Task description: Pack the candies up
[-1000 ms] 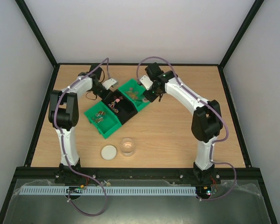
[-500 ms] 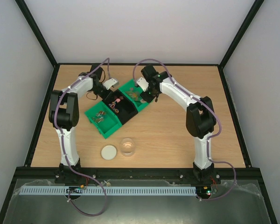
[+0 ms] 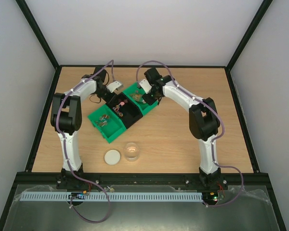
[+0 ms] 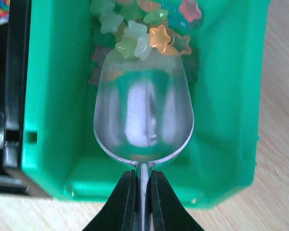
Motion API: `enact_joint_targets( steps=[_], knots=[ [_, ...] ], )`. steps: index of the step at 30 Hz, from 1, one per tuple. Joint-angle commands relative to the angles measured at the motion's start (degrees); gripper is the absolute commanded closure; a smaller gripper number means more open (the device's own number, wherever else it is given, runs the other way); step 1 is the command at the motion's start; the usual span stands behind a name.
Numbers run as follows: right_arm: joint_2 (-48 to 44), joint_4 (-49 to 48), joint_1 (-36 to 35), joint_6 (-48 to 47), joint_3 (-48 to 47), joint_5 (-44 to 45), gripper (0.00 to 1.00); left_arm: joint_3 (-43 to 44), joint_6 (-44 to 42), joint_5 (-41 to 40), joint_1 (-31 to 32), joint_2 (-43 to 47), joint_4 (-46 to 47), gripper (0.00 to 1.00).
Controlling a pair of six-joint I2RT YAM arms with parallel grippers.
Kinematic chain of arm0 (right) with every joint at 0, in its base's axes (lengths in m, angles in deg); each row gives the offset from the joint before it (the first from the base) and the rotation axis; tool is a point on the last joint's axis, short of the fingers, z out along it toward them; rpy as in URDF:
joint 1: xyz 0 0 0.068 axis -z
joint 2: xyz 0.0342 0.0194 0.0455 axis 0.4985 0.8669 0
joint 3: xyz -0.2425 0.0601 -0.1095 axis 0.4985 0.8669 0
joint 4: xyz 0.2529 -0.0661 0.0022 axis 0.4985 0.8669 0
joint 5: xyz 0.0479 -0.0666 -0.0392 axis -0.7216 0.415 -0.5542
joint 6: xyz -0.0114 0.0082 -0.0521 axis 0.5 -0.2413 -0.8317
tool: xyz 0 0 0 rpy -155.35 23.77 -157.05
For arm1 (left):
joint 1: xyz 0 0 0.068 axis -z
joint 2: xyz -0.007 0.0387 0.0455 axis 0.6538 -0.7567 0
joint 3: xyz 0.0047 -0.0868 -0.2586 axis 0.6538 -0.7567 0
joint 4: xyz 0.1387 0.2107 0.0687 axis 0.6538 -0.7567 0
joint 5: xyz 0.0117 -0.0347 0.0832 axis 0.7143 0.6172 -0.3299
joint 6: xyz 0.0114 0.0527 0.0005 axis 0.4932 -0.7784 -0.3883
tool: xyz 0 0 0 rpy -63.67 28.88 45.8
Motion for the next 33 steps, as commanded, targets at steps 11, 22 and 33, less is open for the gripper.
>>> enact_joint_targets(
  steps=[11,22,33],
  knots=[
    [-7.0,-31.9,-0.3,5.2,30.7,-5.0,0.99,0.7,-4.3,6.7,0.6,1.4,-2.3,0.98],
    [-8.7,-57.2,0.3,9.4,41.5,-8.8,0.99,2.6,-3.5,6.3,0.0,-0.7,-3.2,0.98],
    [-13.3,-70.4,4.9,14.0,50.9,-14.9,0.99,4.1,-1.9,5.6,-1.8,-2.0,-3.5,0.98]
  ],
)
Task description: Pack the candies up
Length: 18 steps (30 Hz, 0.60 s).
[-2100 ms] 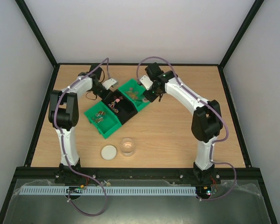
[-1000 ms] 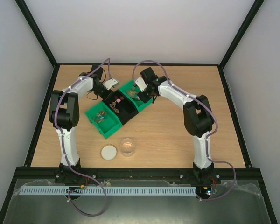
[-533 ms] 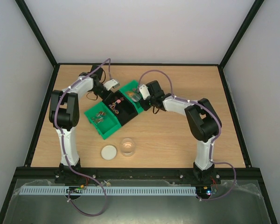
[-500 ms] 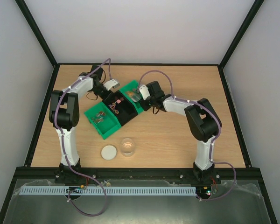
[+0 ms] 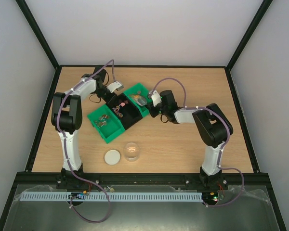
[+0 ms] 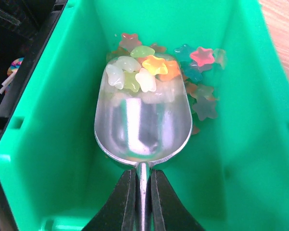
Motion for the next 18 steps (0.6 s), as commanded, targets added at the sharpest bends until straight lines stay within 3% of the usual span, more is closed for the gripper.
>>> enact_joint_targets(
  steps=[1,18],
  knots=[
    [-3.2,-3.3,2.2,2.1,4.6,-3.6,0.99,2.8,0.8,3.3,-0.9,-1.0,-1.2,0.98],
    [-13.0,-15.8,5.7,2.9,16.8,-11.2,0.99,3.7,0.2,2.0,-1.5,-1.8,-2.5,0.98]
  ],
)
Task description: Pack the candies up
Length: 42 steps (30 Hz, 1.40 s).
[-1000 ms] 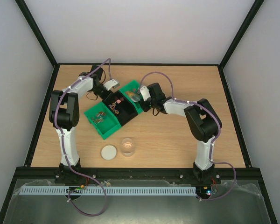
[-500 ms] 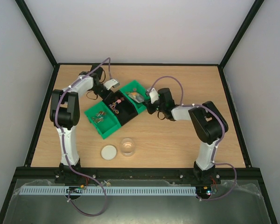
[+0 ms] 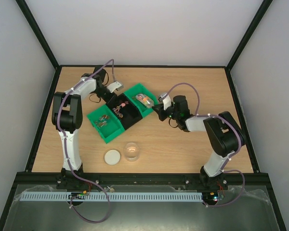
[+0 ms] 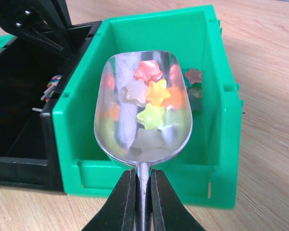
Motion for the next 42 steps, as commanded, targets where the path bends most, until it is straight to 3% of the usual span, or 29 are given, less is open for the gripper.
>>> enact_joint_targets(
  steps=[1,8,15,22,33,42],
  knots=[
    [-3.6,-3.6,0.7,-0.1,2.2,-3.7,0.99,2.1,1.4,0.3,-1.3,-0.7,-0.3,0.98],
    [-13.4,6.4,1.9,-6.5,3.5,-10.3,0.99,2.2,1.5,0.1,-1.8,-0.7,-0.1,0.98],
    [-28.4,24.6,2.3,-15.2,4.1,-22.4,0.99,2.4,0.6,-0.8,-1.9,-0.8,0.0,0.98],
    [-37.5,42.3,2.3,-26.8,3.4,-29.8,0.99,2.2,0.2,-1.2,-1.9,-1.0,0.3,0.98],
    [-44.4,61.2,2.3,-40.8,4.3,-31.7,0.99,2.0,0.3,-1.2,-1.9,-0.8,1.1,0.98],
    [-37.7,76.8,2.2,-51.1,-3.2,-30.6,0.99,0.7,1.3,-1.4,-1.9,-0.4,2.5,0.98]
  ],
)
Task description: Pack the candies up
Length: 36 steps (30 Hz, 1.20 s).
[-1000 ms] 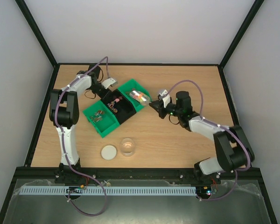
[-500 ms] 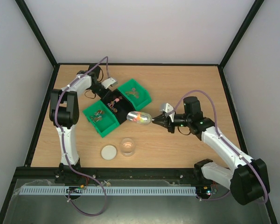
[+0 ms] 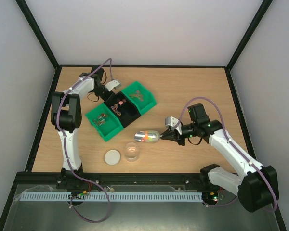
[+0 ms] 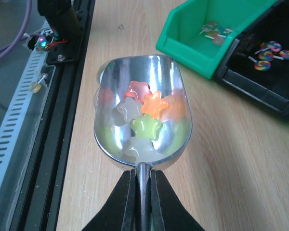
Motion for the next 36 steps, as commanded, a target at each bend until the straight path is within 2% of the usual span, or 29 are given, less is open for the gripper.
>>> enact_joint_targets(
  steps=[1,8,13,26,36],
  knots=[
    [4.2,12.8,0.0,-7.9,-5.9,-1.4,0.99,-0.4,1.1,0.4,-0.4,-0.1,1.6,0.98],
    [8.2,20.2,-1.8,-12.6,-11.0,0.7,0.99,-1.9,1.9,0.0,-0.4,0.1,3.7,0.98],
    [9.1,20.9,-4.3,-14.0,-11.6,3.3,0.99,-2.6,2.9,0.2,-0.4,0.4,4.7,0.98],
    [14.2,19.0,-13.7,-5.1,-16.4,14.0,0.99,-3.4,1.8,-0.3,-0.4,0.9,4.8,0.98],
    [17.5,20.3,-17.8,-1.2,-19.9,20.6,0.99,-3.6,1.3,0.0,-0.4,1.0,4.9,0.98]
  ],
)
